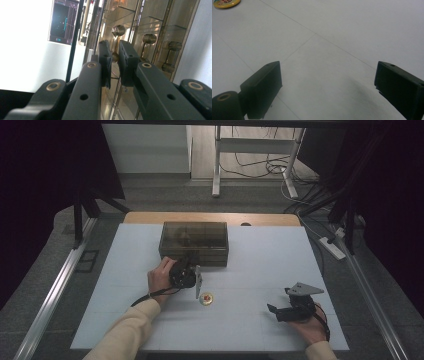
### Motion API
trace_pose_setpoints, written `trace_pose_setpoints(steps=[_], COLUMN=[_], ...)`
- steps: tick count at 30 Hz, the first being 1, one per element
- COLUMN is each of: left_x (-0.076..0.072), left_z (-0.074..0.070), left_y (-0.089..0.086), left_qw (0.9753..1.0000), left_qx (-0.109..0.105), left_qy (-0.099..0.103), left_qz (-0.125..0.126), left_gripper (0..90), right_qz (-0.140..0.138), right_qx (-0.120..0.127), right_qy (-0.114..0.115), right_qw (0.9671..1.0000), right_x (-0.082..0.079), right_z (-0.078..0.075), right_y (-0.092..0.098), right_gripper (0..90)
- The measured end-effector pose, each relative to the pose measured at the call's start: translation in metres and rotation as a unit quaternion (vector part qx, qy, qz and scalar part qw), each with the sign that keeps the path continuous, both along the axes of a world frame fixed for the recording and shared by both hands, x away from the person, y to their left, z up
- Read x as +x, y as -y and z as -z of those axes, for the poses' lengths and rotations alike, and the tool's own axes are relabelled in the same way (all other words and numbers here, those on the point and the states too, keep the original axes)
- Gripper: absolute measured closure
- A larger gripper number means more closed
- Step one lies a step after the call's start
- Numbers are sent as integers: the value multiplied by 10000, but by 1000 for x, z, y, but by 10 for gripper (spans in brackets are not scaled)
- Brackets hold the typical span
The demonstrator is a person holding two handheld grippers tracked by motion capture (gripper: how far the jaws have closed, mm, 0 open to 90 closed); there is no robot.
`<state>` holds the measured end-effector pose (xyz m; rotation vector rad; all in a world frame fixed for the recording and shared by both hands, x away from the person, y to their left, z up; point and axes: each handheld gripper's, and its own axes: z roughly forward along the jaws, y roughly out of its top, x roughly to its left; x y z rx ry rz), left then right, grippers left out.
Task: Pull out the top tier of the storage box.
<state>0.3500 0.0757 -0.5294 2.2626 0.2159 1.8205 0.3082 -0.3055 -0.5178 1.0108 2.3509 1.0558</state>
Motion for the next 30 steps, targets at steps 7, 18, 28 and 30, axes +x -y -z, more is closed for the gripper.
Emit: trace_pose_setpoints(steps=[7,18,28,30], left_x=[-1,1,1,0], left_z=[1,2,2,2], left_y=[-2,-3,-4,-4], left_qw=[10000,10000,9999,9998], left_qx=[-11,-31,-1,7], left_qy=[14,37,95,101], left_qz=[40,81,137,149], left_gripper=[806,787,806,809], right_qz=[-21,1,7,-8], right_qx=[1,1,6,12], right_qy=[-24,-2,-2,-22], right_qw=[10000,10000,10000,10000], right_x=[0,0,0,0], right_z=[0,0,0,0], right_y=[0,0,0,0], right_gripper=[73,73,73,73])
